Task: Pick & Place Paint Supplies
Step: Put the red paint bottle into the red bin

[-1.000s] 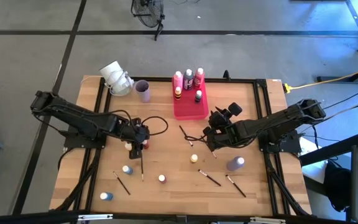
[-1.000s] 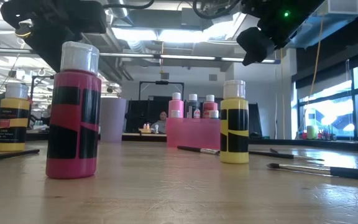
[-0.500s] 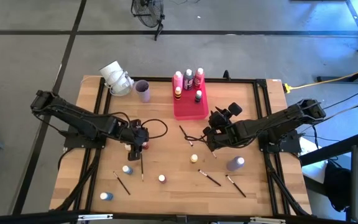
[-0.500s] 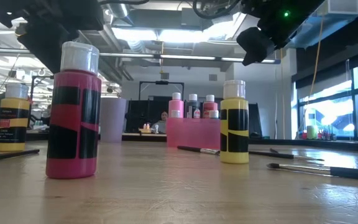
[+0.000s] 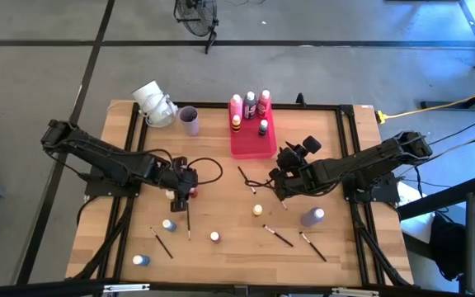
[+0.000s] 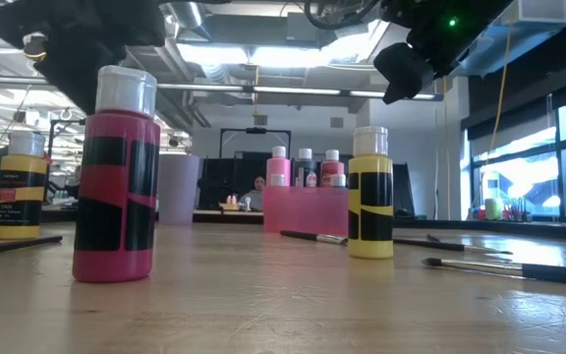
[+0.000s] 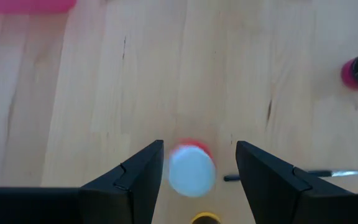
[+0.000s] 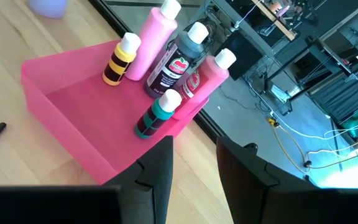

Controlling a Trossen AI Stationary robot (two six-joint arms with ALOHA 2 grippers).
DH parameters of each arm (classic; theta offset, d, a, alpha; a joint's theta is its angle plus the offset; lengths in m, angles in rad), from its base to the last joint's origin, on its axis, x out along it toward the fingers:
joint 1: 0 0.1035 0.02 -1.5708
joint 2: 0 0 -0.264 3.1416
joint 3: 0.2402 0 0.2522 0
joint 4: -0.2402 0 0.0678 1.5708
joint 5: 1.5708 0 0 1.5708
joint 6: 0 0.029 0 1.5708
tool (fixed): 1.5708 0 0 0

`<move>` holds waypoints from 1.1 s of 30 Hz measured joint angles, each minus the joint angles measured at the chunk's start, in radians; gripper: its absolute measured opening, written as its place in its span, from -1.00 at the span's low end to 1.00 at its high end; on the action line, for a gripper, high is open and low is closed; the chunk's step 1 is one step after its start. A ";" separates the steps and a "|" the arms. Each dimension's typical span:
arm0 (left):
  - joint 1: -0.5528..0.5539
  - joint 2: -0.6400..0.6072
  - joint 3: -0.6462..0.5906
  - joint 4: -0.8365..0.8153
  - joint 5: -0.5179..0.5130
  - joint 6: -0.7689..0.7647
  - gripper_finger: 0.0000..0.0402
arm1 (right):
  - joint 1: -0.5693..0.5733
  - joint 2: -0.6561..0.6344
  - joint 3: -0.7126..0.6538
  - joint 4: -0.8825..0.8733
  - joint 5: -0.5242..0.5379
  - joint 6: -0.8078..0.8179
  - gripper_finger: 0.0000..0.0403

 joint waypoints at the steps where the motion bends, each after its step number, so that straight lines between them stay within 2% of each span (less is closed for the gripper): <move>1: 0.000 0.000 0.008 0.001 0.000 0.000 -0.01 | 0.000 0.000 0.000 0.000 0.000 0.000 -0.37; 21: 0.000 -0.001 0.022 -0.039 -0.003 -0.053 -0.01 | 0.000 0.000 0.000 -0.001 -0.004 -0.007 -0.37; 33: 0.004 -0.002 -0.013 -0.033 -0.005 -0.080 -0.01 | 0.000 0.000 0.000 -0.001 -0.006 -0.006 -0.37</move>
